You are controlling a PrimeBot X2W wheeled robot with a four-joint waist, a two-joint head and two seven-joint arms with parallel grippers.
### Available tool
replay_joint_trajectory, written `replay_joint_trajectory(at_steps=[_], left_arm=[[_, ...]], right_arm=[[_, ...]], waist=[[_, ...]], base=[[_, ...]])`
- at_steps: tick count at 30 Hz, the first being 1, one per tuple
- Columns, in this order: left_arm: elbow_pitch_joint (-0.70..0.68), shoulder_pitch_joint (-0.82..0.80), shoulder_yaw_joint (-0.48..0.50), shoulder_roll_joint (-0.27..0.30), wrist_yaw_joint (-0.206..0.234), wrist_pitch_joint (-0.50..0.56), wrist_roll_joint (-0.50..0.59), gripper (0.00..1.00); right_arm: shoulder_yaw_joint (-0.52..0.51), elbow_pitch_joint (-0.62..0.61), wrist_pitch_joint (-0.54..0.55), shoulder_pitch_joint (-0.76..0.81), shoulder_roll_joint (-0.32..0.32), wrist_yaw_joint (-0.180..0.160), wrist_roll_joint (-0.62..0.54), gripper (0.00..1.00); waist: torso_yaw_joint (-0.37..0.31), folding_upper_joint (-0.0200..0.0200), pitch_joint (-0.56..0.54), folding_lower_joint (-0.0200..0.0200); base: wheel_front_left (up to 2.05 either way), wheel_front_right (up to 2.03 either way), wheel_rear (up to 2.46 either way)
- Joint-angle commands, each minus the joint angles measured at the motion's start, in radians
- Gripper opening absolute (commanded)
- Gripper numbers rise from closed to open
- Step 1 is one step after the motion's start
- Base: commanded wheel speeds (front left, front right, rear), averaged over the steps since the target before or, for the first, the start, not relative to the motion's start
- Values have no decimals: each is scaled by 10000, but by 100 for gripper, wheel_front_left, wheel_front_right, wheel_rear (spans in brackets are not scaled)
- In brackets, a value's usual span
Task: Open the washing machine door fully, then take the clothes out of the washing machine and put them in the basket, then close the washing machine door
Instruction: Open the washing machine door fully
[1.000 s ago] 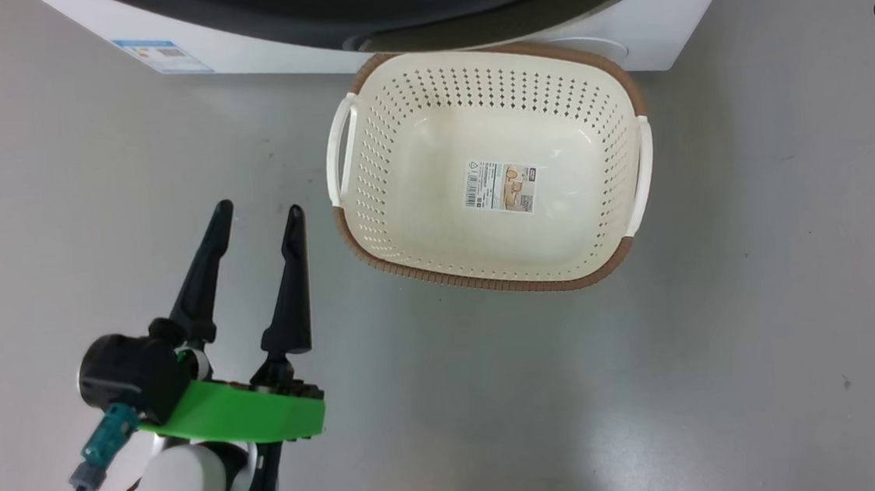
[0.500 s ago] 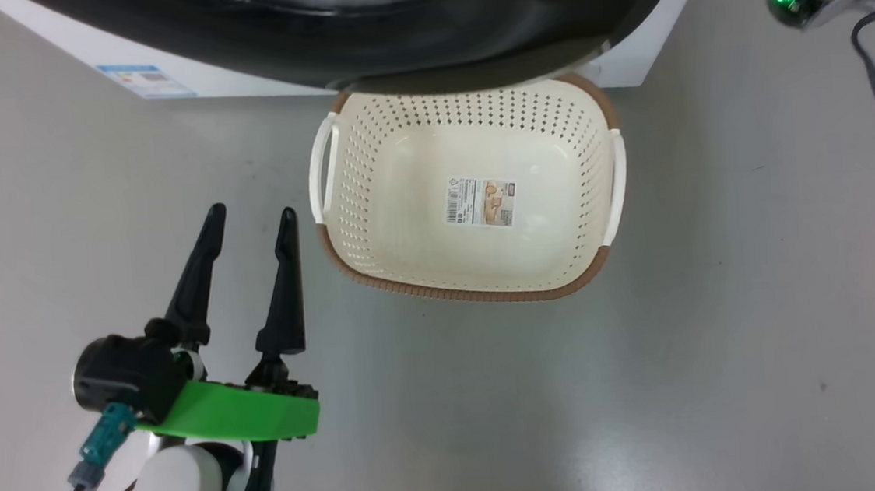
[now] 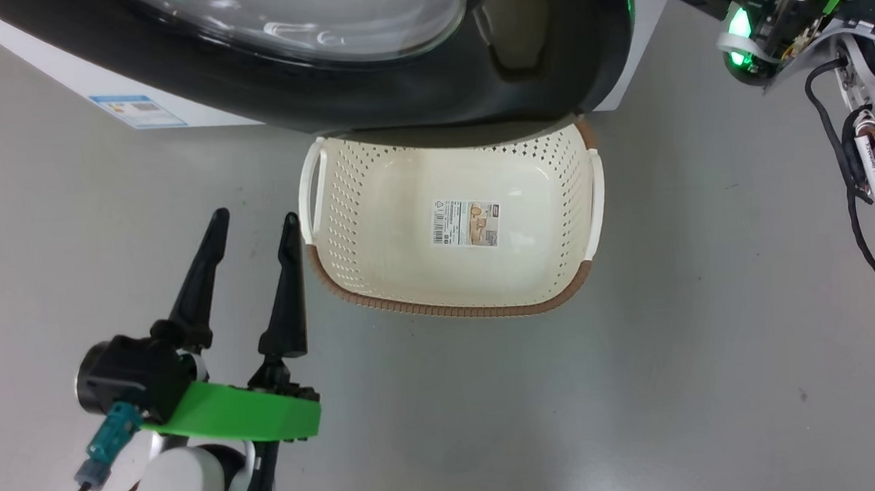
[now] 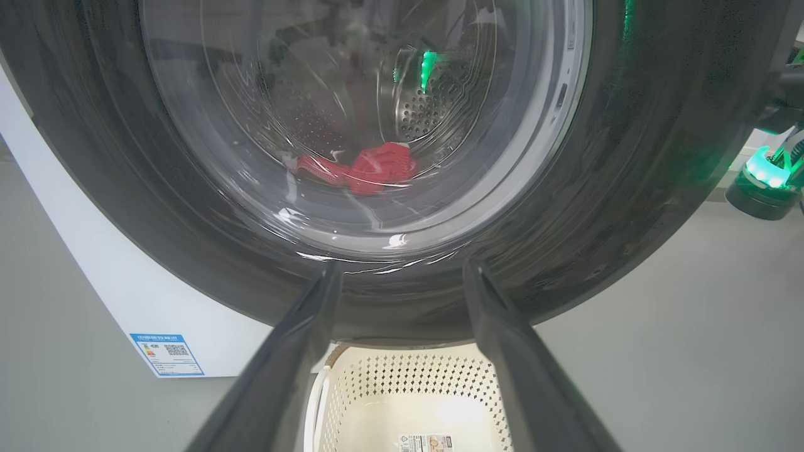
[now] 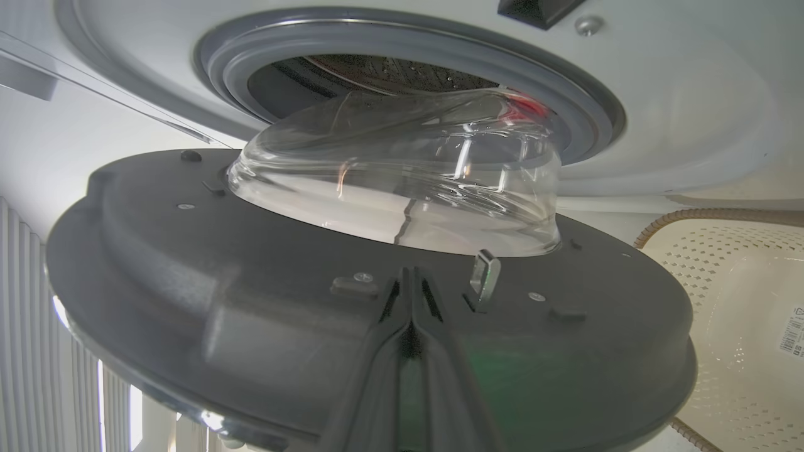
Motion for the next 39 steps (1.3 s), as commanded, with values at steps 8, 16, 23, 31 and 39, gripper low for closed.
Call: replay_joint_trajectory(at_steps=[8,16,23,31,39], left_arm=[[-154,129,327,210,-37,-78,10,100],[-98,172,381,210,-32,-78,-61,100],[-32,230,486,210,-6,-78,-30,100],[-48,501,802,210,-7,-78,126,100],[-28,840,1069,210,-48,-78,229,100]], right_arm=[[19,-246,126,369,314,52,-268,0],[-364,-733,-1274,852,418,52,-814,100],[-619,-2130,-3871,1923,346,52,-1981,100],[710,-3317,-7697,3519,-415,52,-3814,100],[2660,-2706,-11103,4571,-1421,52,-5310,100]], waist=[[-76,0,-168,0],[-166,0,-432,0],[-339,0,-742,0],[-728,0,-1072,0],[-1107,0,-1582,0]], base=[[0,0,0],[0,0,0],[0,0,0],[0,0,0],[0,0,0]])
